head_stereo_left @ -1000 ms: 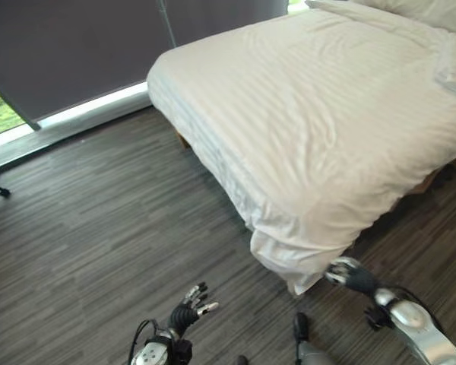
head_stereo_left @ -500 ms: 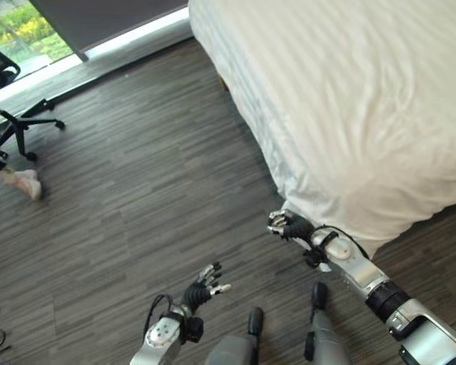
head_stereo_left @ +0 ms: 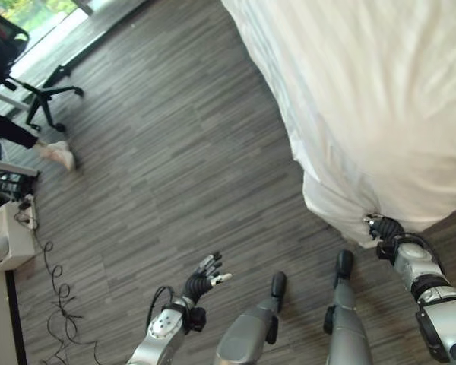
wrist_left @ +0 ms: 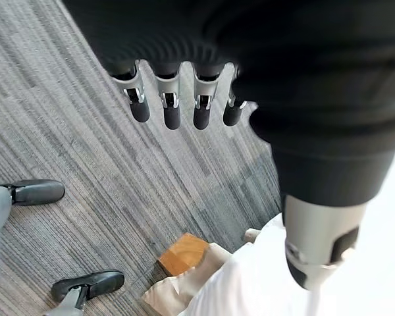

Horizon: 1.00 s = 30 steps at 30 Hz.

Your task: Making the bed.

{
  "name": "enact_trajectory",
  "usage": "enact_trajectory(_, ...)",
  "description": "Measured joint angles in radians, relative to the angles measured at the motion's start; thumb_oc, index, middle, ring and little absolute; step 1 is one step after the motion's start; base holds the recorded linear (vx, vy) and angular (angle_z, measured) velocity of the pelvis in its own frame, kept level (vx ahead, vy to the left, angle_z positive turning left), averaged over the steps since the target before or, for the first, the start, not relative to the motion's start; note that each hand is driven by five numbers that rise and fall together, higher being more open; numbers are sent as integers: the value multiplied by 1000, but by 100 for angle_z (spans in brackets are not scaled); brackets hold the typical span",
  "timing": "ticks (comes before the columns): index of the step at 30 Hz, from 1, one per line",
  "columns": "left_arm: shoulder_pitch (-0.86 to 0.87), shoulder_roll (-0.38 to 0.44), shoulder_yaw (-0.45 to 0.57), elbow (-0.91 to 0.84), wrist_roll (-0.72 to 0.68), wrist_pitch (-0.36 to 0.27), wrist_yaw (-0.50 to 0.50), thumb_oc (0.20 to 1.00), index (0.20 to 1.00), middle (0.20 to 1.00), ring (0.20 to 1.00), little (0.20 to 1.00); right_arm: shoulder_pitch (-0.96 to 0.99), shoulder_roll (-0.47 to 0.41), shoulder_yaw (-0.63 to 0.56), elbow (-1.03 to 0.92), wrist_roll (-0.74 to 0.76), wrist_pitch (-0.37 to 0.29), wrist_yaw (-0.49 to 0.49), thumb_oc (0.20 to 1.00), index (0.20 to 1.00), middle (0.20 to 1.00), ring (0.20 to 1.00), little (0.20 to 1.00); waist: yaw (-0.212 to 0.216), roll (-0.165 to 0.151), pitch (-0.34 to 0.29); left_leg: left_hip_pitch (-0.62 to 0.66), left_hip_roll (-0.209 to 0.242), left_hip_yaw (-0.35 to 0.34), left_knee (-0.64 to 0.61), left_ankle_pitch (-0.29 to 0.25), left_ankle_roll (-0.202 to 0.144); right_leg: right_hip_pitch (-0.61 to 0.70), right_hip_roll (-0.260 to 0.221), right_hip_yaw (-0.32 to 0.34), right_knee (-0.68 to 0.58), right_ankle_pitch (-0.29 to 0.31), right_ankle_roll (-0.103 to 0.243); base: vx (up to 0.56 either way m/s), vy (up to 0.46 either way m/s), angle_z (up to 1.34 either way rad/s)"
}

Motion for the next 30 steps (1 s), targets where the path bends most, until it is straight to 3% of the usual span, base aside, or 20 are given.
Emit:
enact_trajectory(6, -16, -16, 1, -61, 2, -1, 1, 1000, 1000, 1000, 1000, 1000, 215, 1, -29, 40, -56, 18, -43, 200, 200, 200, 200, 200, -12, 12, 12, 25, 16, 16, -36, 7, -6, -1, 19, 10, 0, 2, -3, 42, -2, -10)
enact_trajectory(9, -16, -16, 21, -59, 3, -1, 7, 1000, 1000, 1000, 1000, 1000, 329, 10, -115, 30, -81, 29, -46, 200, 200, 200, 200, 200, -68, 11, 13, 44, 14, 23, -44, 7, -6, 11, 19, 19, 0, -2, 1, 55, 16, -9)
enact_trajectory(10, -14, -16, 38, -57, 3, -1, 13, 1000, 1000, 1000, 1000, 1000, 384, 7, -210, -13, -61, 31, -58, 200, 200, 200, 200, 200, -109, 6, 15, 58, 13, 25, -46, 7, -6, 25, 20, 23, 0, -6, 7, 33, 10, -3)
enact_trajectory(12, -7, -16, 73, -57, 3, -2, 34, 1000, 1000, 1000, 1000, 1000, 457, 5, -292, -168, 5, -3, -87, 200, 200, 200, 200, 200, -157, -13, 16, 71, 11, 31, -57, 8, -3, 30, 16, 33, 0, -21, 16, 5, 7, -11)
enact_trajectory(13, -10, -25, 90, -58, 3, -2, 41, 1000, 1000, 1000, 1000, 1000, 536, 8, -311, -375, 45, -1, -107, 200, 200, 200, 200, 200, -184, -15, 20, 67, 11, 32, -55, 8, -4, 29, 18, 34, 0, -28, 21, 2, 0, -17)
enact_trajectory(15, -10, -33, 112, -56, 3, -12, 47, 1000, 1000, 1000, 1000, 1000, 583, 10, -308, -627, 81, -83, -108, 200, 200, 200, 200, 200, -226, -40, 20, 64, 9, 49, -55, 9, -2, 16, 18, 48, 0, -27, 23, 2, -2, -14)
enact_trajectory(16, -1, -42, 113, -60, 3, -16, 47, 1000, 1000, 1000, 1000, 1000, 633, 25, -342, -874, 133, -71, -117, 200, 200, 200, 200, 200, -244, -38, 19, 61, 7, 51, -55, 10, -2, 12, 20, 51, 0, -19, 28, -10, 0, -17)
enact_trajectory(18, 3, -47, 106, -54, 3, -17, 45, 1000, 1000, 1000, 1000, 1000, 641, 26, -329, -1143, 162, -173, -83, 200, 200, 200, 200, 200, -263, -44, 17, 52, 7, 64, -52, 8, -4, 1, 17, 59, 0, -15, 24, -6, 0, -16)
enact_trajectory(19, -1, -47, 103, -56, 3, -17, 44, 1000, 1000, 1000, 1000, 1000, 598, 24, -321, -1162, 164, -206, -70, 200, 200, 200, 200, 200, -267, -47, 13, 45, 9, 62, -45, 7, -5, -2, 18, 57, 0, -15, 23, 0, 0, 0)
enact_trajectory(22, 5, -45, 92, -60, 5, -20, 39, 1000, 1000, 1000, 1000, 1000, 534, 4, -250, -1186, 187, -205, -54, 200, 200, 200, 200, 200, -240, -46, 12, 42, 11, 58, -41, 6, -7, -7, 26, 55, 0, -2, 9, -21, -10, 4)
enact_trajectory(23, 14, -39, 87, -64, 5, -20, 37, 1000, 1000, 1000, 1000, 1000, 507, -38, -139, -1233, 186, -194, -28, 200, 200, 200, 200, 200, -221, -45, 11, 30, 14, 63, -41, 6, -7, -23, 27, 57, 0, 7, -2, -22, -14, -4)
enact_trajectory(27, 14, -39, 68, -66, 5, -21, 34, 1000, 1000, 1000, 1000, 1000, 408, -16, 14, -1210, 186, -166, 39, 200, 200, 200, 200, 200, -190, -44, 10, 29, 12, 60, -40, 8, -7, -22, 23, 54, 0, 14, -9, -5, 0, 2)
enact_trajectory(30, 12, -39, 68, -54, 6, -21, 33, 1000, 1000, 1000, 1000, 1000, 316, 31, 37, -1078, 186, -148, 52, 200, 200, 200, 200, 200, -154, -43, 10, 28, 6, 58, -40, 12, -6, -20, 18, 50, 0, 15, -8, -23, -14, 7)
